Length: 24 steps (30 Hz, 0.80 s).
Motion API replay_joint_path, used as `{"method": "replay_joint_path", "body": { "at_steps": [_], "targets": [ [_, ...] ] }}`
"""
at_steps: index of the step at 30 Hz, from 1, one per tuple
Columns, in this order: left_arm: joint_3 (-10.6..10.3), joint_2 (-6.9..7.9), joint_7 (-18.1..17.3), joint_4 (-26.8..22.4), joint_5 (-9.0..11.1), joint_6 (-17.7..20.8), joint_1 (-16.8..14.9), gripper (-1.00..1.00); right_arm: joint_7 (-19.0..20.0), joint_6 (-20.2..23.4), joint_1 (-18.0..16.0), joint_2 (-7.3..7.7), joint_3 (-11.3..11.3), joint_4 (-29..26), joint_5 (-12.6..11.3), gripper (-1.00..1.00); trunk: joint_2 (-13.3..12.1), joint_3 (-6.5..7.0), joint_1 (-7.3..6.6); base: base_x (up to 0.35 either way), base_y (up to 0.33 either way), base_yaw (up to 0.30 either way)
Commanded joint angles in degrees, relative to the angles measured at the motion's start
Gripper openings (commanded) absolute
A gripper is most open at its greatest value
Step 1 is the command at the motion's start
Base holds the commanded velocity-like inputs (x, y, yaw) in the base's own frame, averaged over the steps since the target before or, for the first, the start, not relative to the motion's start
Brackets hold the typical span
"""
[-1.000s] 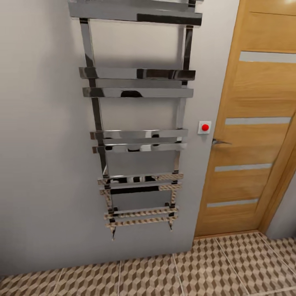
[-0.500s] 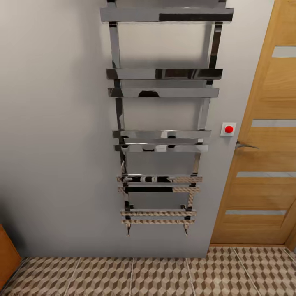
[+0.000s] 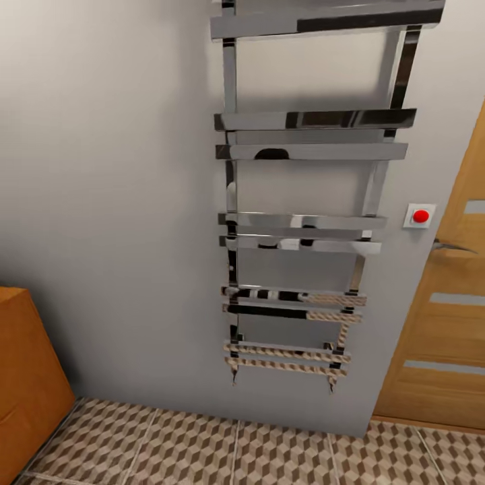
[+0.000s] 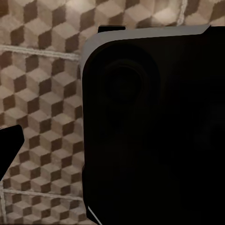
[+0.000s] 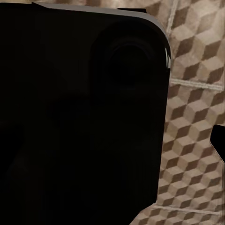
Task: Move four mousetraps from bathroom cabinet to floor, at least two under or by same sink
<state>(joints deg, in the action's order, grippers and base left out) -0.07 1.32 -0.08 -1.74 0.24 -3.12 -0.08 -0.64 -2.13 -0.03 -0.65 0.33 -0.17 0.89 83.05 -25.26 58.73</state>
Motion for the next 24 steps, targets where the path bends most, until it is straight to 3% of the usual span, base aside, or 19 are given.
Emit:
{"method": "replay_joint_path", "body": {
  "at_steps": [1,24],
  "targets": [
    [-0.01,0.0,-0.01,-0.02,0.02,-0.13,-0.01,1.0,-0.07,-0.15,0.0,0.0,0.02,0.0,0.09,1.0,0.03,-0.05,0.0,0.0,0.0,0.269],
    [-0.03,0.0,-0.01,-0.02,0.02,-0.13,-0.01,1.0,-0.07,-0.15,0.0,-0.03,0.02,0.0,0.08,1.0,0.03,-0.05,0.0,0.0,0.0,0.269]
  ]
}}
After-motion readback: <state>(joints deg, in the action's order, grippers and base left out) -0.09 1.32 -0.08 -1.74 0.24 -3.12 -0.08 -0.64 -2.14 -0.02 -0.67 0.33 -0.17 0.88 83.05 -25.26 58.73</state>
